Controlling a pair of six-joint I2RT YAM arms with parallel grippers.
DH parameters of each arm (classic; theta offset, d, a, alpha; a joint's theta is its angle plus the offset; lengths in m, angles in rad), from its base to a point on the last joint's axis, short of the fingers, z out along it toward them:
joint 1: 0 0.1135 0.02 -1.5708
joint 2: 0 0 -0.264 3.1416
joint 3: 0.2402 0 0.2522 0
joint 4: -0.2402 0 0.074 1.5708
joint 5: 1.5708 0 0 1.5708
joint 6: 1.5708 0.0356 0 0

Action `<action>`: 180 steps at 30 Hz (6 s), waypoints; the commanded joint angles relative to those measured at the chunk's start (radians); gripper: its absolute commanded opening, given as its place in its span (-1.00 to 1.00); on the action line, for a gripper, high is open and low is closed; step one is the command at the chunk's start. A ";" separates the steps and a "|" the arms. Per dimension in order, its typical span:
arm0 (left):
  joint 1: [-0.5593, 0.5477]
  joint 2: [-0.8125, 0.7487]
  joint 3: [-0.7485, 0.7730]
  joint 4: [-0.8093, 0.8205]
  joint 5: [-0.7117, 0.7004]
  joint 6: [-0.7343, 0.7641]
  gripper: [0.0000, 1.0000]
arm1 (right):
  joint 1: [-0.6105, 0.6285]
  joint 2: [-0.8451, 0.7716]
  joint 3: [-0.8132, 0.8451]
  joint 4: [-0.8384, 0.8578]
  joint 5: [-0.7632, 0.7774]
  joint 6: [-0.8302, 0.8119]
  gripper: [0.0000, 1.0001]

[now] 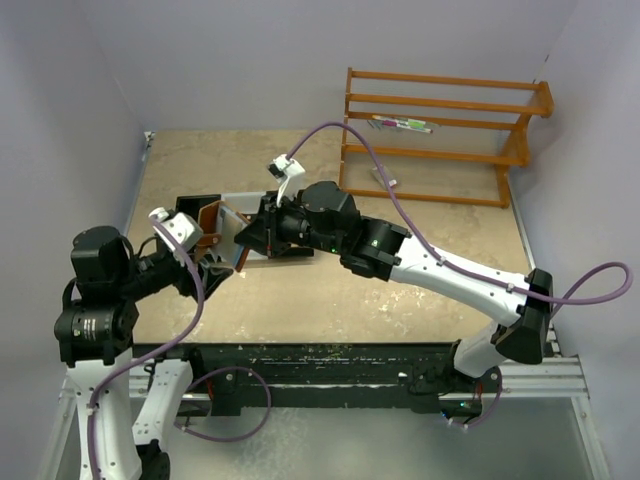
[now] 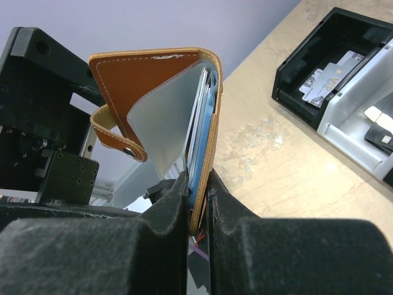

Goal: Take the credit cards out of the card holder

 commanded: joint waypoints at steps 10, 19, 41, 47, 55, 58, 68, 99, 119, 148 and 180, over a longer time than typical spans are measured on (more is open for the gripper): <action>-0.003 -0.013 -0.011 0.152 -0.004 -0.141 0.60 | 0.010 -0.047 -0.015 0.097 0.023 0.013 -1.00; -0.004 -0.006 -0.026 0.103 0.093 -0.127 0.53 | 0.036 -0.033 0.007 0.091 0.036 0.017 -1.00; -0.003 0.011 -0.027 0.103 0.019 -0.087 0.45 | 0.070 0.024 0.089 0.058 0.060 0.013 -1.00; -0.004 0.011 -0.051 0.159 -0.112 -0.077 0.34 | 0.076 0.015 0.083 0.055 0.057 0.014 -1.00; -0.003 -0.004 -0.062 0.178 -0.212 -0.017 0.31 | 0.077 -0.002 0.081 0.053 0.048 0.013 -1.00; -0.004 -0.015 -0.065 0.183 -0.229 -0.014 0.30 | 0.077 -0.004 0.075 0.054 0.046 0.014 -1.00; -0.004 -0.021 -0.010 0.151 -0.206 -0.048 0.29 | 0.077 -0.016 0.044 0.050 0.056 0.004 -1.00; -0.004 -0.034 0.058 0.122 -0.319 -0.142 -0.12 | 0.074 -0.157 -0.145 0.139 -0.078 -0.027 -1.00; -0.005 0.100 0.175 -0.042 0.159 -0.197 -0.72 | -0.114 -0.289 -0.431 0.541 -0.464 0.049 -1.00; -0.004 0.204 0.136 0.130 0.556 -0.551 -0.73 | -0.156 -0.270 -0.460 0.729 -0.671 0.147 -1.00; -0.004 0.208 0.164 -0.087 0.439 -0.252 0.41 | -0.177 -0.318 -0.447 0.781 -0.671 0.221 -1.00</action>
